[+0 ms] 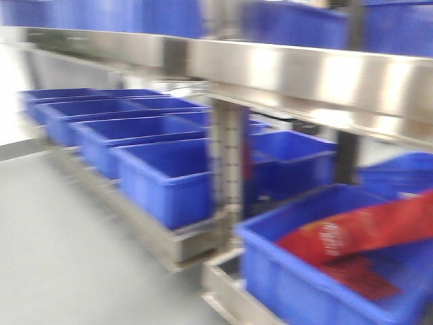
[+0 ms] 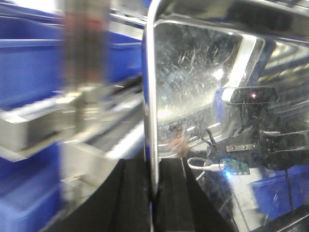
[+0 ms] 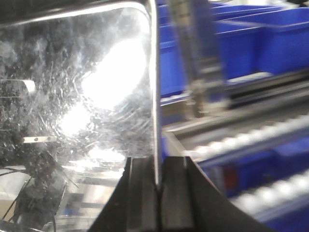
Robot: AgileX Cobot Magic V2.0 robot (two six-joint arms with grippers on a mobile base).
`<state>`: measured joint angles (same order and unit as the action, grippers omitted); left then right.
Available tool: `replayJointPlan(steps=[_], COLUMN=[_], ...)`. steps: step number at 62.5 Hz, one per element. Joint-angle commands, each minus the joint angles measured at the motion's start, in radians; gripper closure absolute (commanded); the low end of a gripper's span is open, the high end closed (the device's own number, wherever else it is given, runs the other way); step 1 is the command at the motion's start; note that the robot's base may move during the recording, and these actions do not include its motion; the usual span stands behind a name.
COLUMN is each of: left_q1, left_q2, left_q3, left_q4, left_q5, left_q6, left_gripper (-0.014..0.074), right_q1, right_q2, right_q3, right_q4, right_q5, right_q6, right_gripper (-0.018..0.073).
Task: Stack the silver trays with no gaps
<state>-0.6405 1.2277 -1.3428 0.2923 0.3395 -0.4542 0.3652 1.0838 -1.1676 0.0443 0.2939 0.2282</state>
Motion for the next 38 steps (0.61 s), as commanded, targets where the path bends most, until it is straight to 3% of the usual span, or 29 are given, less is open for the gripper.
replayJointPlan(steps=[1,38], left_q1=[-0.021,-0.021], left_q2=[-0.003,-0.003], left_q3=[-0.007,-0.007], left_q4=[-0.038,-0.038], left_q5=[-0.093,-0.093], left_q6=[-0.002,-0.002], left_gripper=[0.0615,0.0615], right_q1=[0.019,0.019], right_q2=[0.000,0.000], right_q3=[-0.010,-0.010], right_q4=[0.045,0.045], right_q5=[-0.086,-0.086], right_q6=[-0.001,-0.001], right_gripper=[0.0627,0.0627])
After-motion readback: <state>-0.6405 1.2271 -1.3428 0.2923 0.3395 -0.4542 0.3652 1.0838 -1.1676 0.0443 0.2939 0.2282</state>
